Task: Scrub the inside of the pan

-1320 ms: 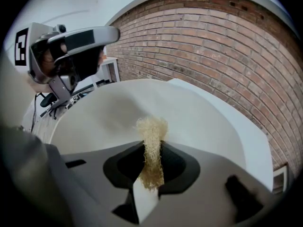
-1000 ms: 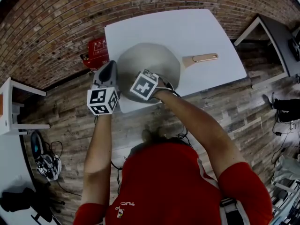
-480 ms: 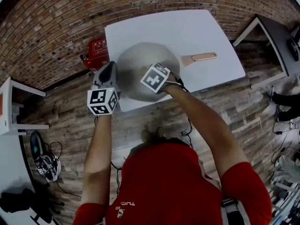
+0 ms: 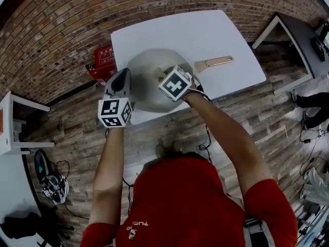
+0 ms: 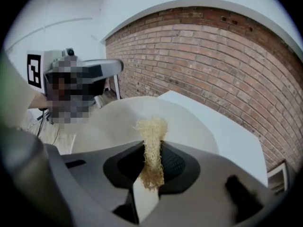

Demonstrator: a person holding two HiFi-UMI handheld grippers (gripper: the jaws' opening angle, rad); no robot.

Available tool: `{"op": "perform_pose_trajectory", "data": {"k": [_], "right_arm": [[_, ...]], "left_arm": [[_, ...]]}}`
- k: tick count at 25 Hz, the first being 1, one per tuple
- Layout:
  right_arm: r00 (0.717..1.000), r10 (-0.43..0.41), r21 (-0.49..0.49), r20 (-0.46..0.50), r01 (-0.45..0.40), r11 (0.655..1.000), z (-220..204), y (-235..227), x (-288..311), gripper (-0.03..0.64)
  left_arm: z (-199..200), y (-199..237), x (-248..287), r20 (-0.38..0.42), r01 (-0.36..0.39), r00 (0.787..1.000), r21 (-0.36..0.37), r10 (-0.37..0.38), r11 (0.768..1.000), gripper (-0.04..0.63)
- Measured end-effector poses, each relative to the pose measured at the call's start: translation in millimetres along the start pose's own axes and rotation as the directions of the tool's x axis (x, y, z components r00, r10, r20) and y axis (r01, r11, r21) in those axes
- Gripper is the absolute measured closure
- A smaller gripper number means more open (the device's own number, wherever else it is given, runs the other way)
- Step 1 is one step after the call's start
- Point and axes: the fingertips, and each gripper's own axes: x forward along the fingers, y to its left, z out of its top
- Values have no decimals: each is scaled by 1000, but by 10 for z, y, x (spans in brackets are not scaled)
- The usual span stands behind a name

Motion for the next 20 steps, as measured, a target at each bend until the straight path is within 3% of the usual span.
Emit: {"op": "perform_pose_trajectory", "data": {"k": [2,4,7,11,15,20], "right_arm": [[994,14,28,109,-17,999,164,23,-141,529],[969,13,47,247,-25,999,361,12,-321,529],[907,7,91,420,-50,995,600,9,-631,529],[800,-16,137,600,-83,987,829,16,-1047,529],[705,-36,151,709,-101,983,958,10,-1343,531],[646,-57,173,761,-117,978,1016,-28,-1535,531]], "left_arm": [[82,-45,-5,20,7,1000,-1,-7,1000,583],[188,-95,-18,46,13,999,-3,-13,1000,583],[365,-172,-43,86,23,996,-3,-22,1000,583],[599,-299,-91,140,42,989,-6,-41,999,583],[804,-430,-131,181,64,981,-4,-63,998,583],[972,-542,-174,207,84,975,2,-82,996,583]]}}
